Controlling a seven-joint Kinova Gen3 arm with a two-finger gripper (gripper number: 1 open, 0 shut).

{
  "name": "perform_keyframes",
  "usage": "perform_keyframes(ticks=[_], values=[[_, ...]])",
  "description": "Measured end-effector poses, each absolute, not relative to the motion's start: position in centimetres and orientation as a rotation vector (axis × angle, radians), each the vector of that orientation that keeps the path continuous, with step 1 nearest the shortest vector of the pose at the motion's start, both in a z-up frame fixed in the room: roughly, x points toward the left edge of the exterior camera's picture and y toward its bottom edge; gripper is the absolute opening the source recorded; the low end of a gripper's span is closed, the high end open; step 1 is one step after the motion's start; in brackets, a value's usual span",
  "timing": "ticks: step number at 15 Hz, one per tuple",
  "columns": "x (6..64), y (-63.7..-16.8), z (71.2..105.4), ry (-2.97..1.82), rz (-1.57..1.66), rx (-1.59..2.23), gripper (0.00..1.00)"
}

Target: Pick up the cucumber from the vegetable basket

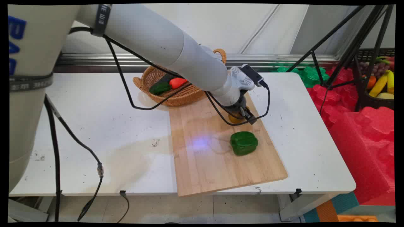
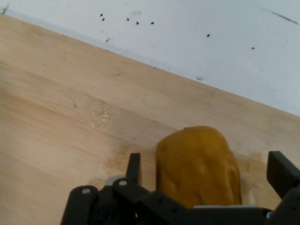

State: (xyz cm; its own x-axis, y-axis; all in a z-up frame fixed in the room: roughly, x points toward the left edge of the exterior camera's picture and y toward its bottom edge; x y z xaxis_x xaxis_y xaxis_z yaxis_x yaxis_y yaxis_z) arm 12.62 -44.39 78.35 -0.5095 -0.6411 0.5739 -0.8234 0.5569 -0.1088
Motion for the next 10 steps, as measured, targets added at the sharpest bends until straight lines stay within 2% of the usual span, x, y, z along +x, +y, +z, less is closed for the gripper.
perform_keyframes(ticks=[5,10], values=[[12.9,-43.4,80.0,-2.296,0.528,1.15,1.0],[14.4,-41.6,83.6,-2.27,0.544,1.109,1.0]])
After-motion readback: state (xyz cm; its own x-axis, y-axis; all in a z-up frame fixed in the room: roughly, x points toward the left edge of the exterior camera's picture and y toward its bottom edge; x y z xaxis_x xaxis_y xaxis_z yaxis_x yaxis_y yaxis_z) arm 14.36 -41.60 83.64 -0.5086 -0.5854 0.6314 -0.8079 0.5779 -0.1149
